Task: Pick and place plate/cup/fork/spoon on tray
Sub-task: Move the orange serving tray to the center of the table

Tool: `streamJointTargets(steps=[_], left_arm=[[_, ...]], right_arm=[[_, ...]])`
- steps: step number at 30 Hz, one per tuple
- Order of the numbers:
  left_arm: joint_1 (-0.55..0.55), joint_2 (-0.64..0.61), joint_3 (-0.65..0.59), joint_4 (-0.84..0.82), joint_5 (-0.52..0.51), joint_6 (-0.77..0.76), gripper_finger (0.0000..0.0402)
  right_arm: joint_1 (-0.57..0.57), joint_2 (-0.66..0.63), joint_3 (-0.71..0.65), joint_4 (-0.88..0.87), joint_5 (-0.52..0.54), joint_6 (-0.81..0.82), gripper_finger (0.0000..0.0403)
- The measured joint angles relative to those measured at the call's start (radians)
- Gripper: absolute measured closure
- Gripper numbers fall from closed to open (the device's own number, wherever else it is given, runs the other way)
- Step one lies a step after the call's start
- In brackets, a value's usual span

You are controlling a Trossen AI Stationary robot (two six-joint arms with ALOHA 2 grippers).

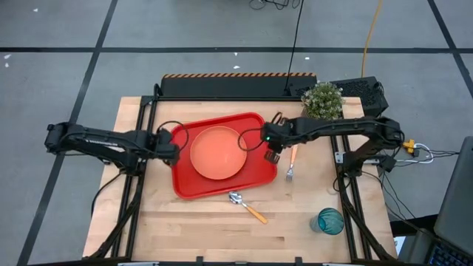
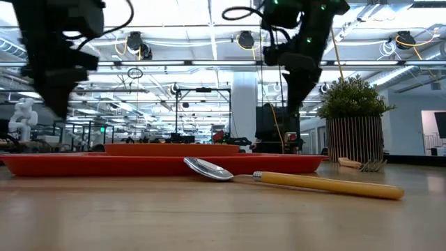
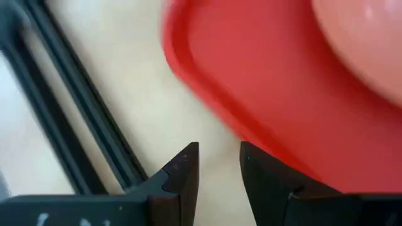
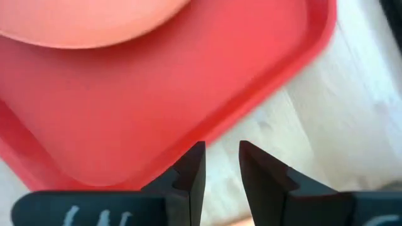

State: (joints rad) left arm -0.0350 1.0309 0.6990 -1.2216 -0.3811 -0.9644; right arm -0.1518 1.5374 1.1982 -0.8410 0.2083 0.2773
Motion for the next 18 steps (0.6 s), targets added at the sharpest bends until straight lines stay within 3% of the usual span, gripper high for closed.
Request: streamJointTargets(steps=[4,7,13,18], left_arm=[[-0.1,0.004,-0.047,-0.003,0.12,-0.108,0.0284],[-0.151,0.003,-0.056,0.004,0.11,-0.151,0.0284],[-0.183,-0.004,-0.054,0.011,0.091,-0.186,0.0284],[-0.18,-0.004,-0.057,0.01,0.083,-0.183,0.0284]], right_arm=[[-0.061,-0.029,-0.107,0.015,-0.054,0.042,0.0312],[-0.108,-0.028,-0.183,0.05,-0.085,0.075,0.0312],[-0.163,-0.029,-0.259,0.185,-0.288,0.111,0.0312],[-0.193,-0.029,-0.259,0.216,-0.282,0.053,0.0312]])
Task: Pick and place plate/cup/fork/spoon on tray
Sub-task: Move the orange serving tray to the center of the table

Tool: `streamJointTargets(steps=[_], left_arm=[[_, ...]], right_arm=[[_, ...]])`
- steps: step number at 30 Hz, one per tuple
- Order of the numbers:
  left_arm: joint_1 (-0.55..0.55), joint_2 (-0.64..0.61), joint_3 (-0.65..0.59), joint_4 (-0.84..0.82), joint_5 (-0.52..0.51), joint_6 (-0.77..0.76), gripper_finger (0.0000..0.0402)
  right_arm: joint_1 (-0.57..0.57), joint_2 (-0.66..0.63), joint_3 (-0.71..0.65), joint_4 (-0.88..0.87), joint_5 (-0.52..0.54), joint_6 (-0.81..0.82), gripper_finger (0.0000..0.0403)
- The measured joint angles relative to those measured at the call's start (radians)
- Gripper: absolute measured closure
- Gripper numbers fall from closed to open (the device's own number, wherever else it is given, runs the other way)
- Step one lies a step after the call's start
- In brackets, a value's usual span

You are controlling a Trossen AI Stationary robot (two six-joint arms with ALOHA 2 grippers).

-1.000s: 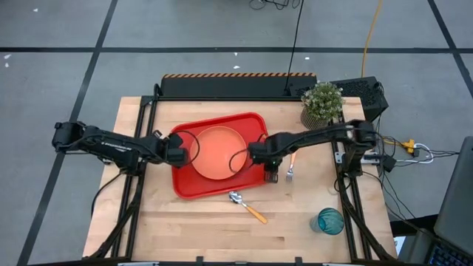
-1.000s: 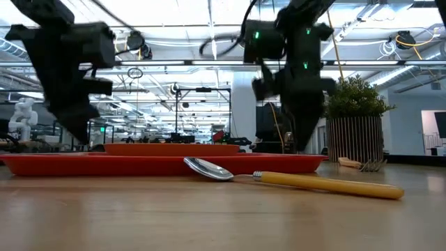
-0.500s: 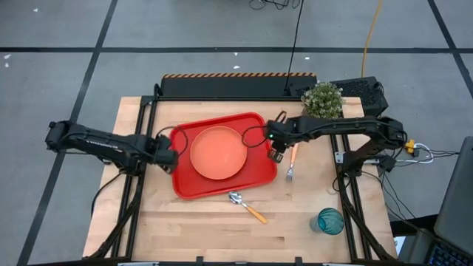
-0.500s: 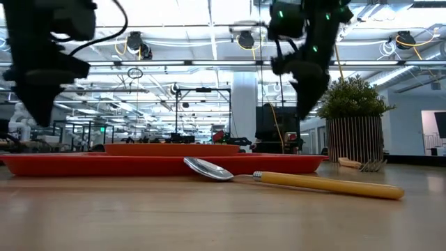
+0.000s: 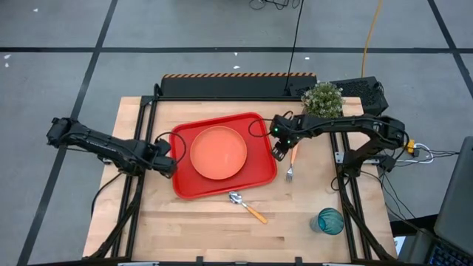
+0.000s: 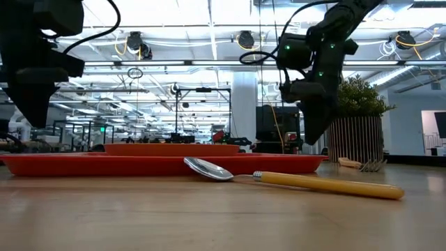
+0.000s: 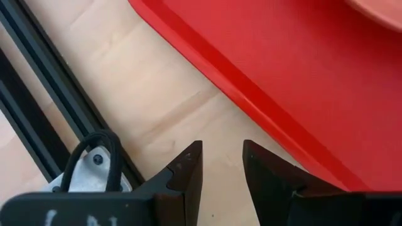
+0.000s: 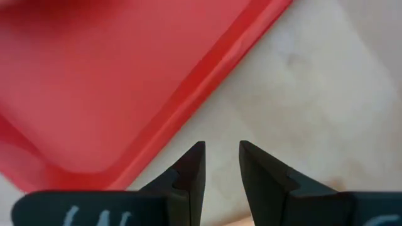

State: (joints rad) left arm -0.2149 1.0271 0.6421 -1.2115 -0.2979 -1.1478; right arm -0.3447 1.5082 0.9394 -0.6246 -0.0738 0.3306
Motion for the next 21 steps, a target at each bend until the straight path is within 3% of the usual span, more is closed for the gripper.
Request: streamJointTargets(steps=[4,10,21], left_arm=[[0.003,0.0,-0.038,0.03,-0.021,0.011,0.0284],[0.002,0.0,-0.055,0.096,0.011,0.05,0.0284],[0.023,0.0,-0.087,0.117,0.035,0.105,0.0284]], right_arm=[[-0.039,0.0,0.0,0.066,0.005,-0.04,0.0312],[-0.087,0.0,0.0,0.136,0.098,-0.137,0.0312],[-0.142,0.0,0.0,0.193,0.019,-0.145,0.0312]])
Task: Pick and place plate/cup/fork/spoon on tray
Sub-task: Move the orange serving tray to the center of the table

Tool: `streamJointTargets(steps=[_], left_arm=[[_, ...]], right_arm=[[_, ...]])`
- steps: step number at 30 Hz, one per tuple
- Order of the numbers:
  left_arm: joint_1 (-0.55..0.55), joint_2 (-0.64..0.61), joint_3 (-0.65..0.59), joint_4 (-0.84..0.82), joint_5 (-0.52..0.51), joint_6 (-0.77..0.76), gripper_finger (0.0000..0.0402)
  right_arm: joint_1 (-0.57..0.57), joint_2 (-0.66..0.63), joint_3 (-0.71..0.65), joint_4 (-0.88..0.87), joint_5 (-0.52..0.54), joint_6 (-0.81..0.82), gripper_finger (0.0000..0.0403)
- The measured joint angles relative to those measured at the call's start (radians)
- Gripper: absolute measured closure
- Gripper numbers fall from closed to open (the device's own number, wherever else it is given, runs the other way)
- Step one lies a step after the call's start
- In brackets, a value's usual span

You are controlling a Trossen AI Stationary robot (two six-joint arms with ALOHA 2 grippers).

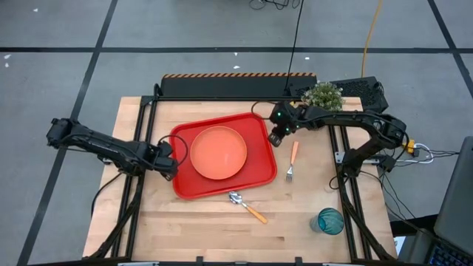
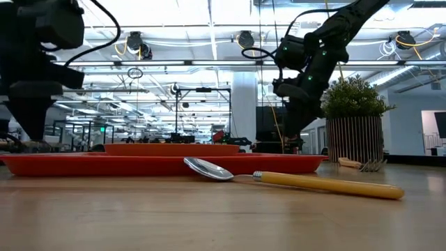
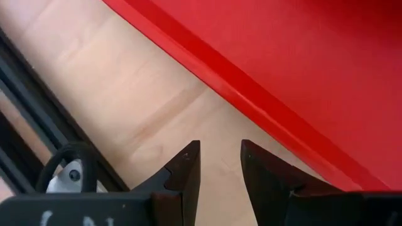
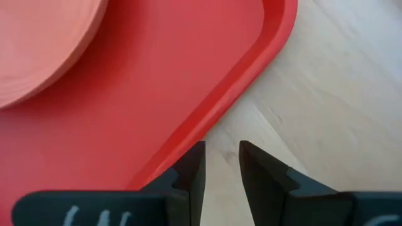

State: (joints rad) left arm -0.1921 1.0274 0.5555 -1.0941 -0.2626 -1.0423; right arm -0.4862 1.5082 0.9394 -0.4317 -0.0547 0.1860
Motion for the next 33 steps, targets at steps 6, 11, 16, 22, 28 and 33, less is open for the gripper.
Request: streamJointTargets(steps=[6,11,16,22,28,33], left_arm=[[0.013,-0.002,-0.128,0.143,0.073,0.08,0.0284],[0.026,-0.004,-0.177,0.207,0.1,0.083,0.0284],[0.046,-0.001,-0.165,0.204,0.025,0.091,0.0284],[0.1,-0.001,-0.164,0.212,-0.032,0.093,0.0284],[0.126,-0.001,-0.164,0.211,-0.036,0.097,0.0284],[0.14,-0.001,-0.163,0.245,-0.054,0.095,0.0284]], right_arm=[[0.03,0.0,0.0,-0.067,-0.002,0.011,0.0312],[0.051,0.0,0.0,-0.061,-0.001,0.01,0.0312],[0.054,0.0,0.0,-0.05,0.0,0.01,0.0312],[0.084,0.0,-0.026,-0.052,-0.002,0.037,0.0312],[0.116,0.001,-0.144,0.019,0.002,0.073,0.0312],[0.13,0.001,-0.21,0.138,0.001,0.127,0.0312]])
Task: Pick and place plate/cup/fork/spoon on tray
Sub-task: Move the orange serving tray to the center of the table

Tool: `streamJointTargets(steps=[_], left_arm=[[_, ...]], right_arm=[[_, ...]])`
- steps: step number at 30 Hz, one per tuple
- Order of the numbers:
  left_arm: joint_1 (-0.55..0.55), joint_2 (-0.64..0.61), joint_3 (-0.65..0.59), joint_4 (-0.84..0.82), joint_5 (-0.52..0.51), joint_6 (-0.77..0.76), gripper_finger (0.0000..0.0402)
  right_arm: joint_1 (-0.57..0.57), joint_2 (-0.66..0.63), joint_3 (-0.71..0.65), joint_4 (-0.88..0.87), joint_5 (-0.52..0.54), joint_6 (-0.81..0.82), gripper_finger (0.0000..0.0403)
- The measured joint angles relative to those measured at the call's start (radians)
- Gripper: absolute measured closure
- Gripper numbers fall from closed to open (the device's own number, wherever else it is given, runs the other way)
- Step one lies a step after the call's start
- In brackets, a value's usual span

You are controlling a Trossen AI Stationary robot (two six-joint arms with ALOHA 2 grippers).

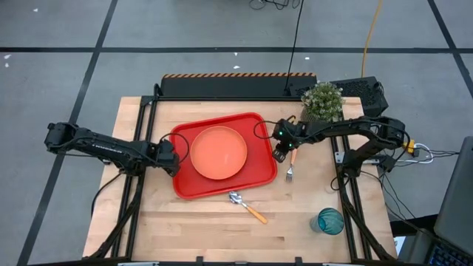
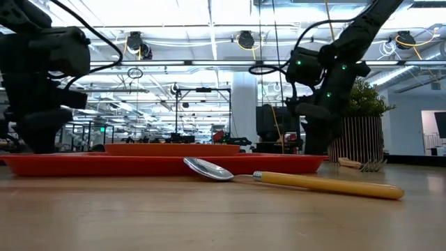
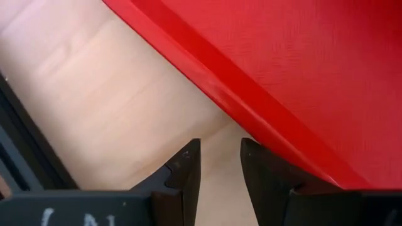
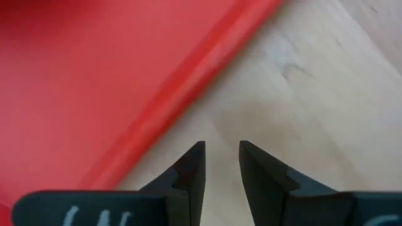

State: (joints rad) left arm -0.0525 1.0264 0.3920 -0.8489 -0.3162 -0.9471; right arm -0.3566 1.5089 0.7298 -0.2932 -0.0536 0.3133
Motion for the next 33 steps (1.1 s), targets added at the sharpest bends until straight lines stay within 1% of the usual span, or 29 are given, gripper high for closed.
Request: streamJointTargets(steps=[6,14,19,26,33], left_arm=[[0.016,0.001,-0.001,0.043,-0.029,0.001,0.0284],[0.063,0.001,-0.002,0.043,-0.056,0.023,0.0284],[0.094,0.001,-0.002,0.082,-0.065,0.068,0.0284],[0.118,0.001,-0.002,0.18,-0.068,0.103,0.0284],[0.1,0.001,-0.002,0.217,-0.009,0.094,0.0284]], right_arm=[[0.045,0.0,-0.003,0.042,0.001,0.029,0.0312],[0.144,0.0,-0.003,0.007,-0.061,0.103,0.0312],[0.191,0.0,-0.003,-0.008,-0.088,0.141,0.0312],[0.203,-0.003,0.0,-0.1,-0.09,0.142,0.0312],[0.196,-0.004,0.001,-0.146,-0.082,0.094,0.0312]])
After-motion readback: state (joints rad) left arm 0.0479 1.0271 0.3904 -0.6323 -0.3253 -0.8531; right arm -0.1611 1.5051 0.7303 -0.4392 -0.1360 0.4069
